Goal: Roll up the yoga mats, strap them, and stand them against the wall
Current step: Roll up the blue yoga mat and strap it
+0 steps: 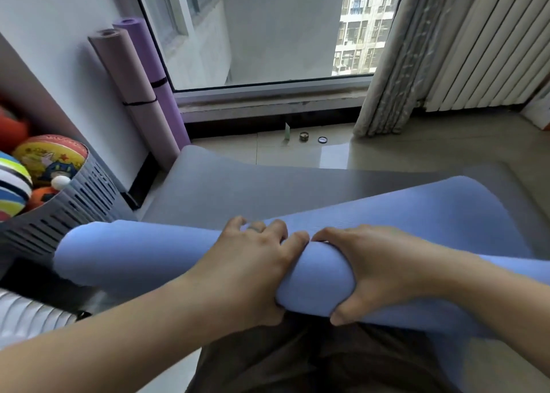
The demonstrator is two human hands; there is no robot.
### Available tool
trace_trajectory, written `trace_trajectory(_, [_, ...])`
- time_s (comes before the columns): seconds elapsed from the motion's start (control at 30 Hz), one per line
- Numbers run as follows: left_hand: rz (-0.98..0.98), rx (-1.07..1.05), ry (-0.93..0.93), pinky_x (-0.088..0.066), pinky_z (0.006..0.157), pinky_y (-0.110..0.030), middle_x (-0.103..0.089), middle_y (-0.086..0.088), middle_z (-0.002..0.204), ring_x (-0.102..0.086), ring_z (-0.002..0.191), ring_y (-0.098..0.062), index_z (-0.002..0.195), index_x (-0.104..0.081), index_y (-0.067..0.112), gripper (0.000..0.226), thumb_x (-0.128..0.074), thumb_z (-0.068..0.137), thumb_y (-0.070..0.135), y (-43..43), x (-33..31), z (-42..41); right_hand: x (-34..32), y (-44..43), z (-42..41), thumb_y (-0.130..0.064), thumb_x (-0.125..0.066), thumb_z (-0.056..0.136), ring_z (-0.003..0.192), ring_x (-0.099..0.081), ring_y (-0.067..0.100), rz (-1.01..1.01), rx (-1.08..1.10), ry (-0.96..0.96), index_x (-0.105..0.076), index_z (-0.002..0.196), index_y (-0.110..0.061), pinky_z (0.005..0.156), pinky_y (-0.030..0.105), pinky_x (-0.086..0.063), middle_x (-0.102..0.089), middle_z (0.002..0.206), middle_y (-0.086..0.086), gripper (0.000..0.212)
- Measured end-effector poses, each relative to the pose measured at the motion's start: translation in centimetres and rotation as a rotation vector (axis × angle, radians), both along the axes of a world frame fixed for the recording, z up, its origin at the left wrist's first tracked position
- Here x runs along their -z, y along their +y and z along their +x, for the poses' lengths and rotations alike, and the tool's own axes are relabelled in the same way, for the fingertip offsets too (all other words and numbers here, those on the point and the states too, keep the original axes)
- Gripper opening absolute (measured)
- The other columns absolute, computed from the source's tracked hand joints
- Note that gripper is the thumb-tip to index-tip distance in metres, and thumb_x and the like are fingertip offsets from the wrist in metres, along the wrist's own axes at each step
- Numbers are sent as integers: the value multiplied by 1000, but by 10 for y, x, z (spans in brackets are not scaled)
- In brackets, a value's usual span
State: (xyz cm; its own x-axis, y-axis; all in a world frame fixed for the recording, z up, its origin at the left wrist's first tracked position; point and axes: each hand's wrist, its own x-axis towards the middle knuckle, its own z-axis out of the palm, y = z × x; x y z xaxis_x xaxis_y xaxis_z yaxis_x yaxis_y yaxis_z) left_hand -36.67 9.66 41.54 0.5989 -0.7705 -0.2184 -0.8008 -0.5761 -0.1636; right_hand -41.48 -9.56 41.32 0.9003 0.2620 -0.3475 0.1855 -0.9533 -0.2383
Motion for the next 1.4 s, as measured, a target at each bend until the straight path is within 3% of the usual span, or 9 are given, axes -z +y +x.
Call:
trace_trajectory(0.1, [-21, 13, 139, -39, 87, -35, -48, 6, 113, -54, 101, -20, 129, -33, 36, 74, -68, 65, 48, 2, 9, 9, 14, 2, 0, -68, -73, 57, 110, -52, 9, 112, 66, 127, -31, 130, -47, 94, 30, -44, -54, 122, -19, 87])
trace_trajectory(0.2, [-8, -86, 423, -45, 79, -29, -54, 15, 108, -55, 96, -12, 122, -39, 45, 70, -75, 62, 50, 1, 9, 35, 15, 8, -7, -72, -65, 65, 128, -38, 13, -19, 3, -59, -14, 146, -37, 105, 32, -34, -37, 141, -13, 102])
trace_trajectory(0.4, [163, -216, 761, -45, 99, -33, -58, 20, 123, -58, 110, -7, 130, -44, 46, 80, -82, 61, 55, -23, 1, 86, 30, 17, -2, -66, -67, 66, 123, -37, 22, -219, -17, -158, -1, 147, -28, 100, 42, -36, -33, 138, -3, 111])
trace_trajectory(0.63, [-24, -117, 76, -15, 116, -50, -33, 6, 149, -34, 135, -20, 147, -21, 37, 71, -54, 87, 58, -12, 5, 55, 20, -13, 60, -51, -84, 61, 118, -50, 13, 81, 71, 174, -33, 137, -35, 94, 29, -40, -50, 129, -12, 93])
trace_trajectory(0.73, [14, -129, -7, -1, 115, -58, -12, -3, 157, -15, 144, -24, 151, -3, 26, 85, -50, 88, 58, -10, 27, 27, 15, -20, 83, -47, -85, 63, 114, -53, 11, 146, 106, 321, -38, 135, -36, 96, 28, -43, -52, 126, -15, 87])
trace_trajectory(0.83, [-8, -149, -132, -17, 109, -68, -34, -15, 149, -37, 135, -33, 147, -9, 12, 103, -70, 74, 51, -12, 48, 26, 16, -17, 86, -52, -83, 63, 120, -50, 13, 131, 130, 298, -32, 141, -36, 103, 32, -41, -49, 137, -11, 94])
trace_trajectory(1.0, [-51, -172, -138, 11, 110, -63, -15, -9, 153, -18, 141, -30, 151, 5, 17, 91, -54, 89, 49, -22, 52, 42, 36, -10, 41, -73, -68, 59, 130, -40, 20, -112, 56, -282, -9, 151, -31, 109, 39, -29, -40, 144, -5, 117])
trace_trajectory(1.13, [-92, -123, -108, 7, 113, -58, -28, -3, 147, -31, 134, -26, 149, -9, 22, 95, -61, 76, 53, -24, 50, 50, 62, -11, 28, -59, -75, 40, 102, -62, 32, -206, 81, -516, -35, 140, -23, 87, 48, -50, -60, 122, 8, 113])
trace_trajectory(1.4, [-124, -106, 42, -22, 111, -51, -52, 10, 118, -54, 109, -18, 134, -32, 37, 82, -63, 63, 64, -24, -22, 65, -27, -14, 45, -63, -71, 56, 100, -55, 13, -172, 42, -327, -33, 133, -43, 75, 31, -42, -55, 115, -16, 88])
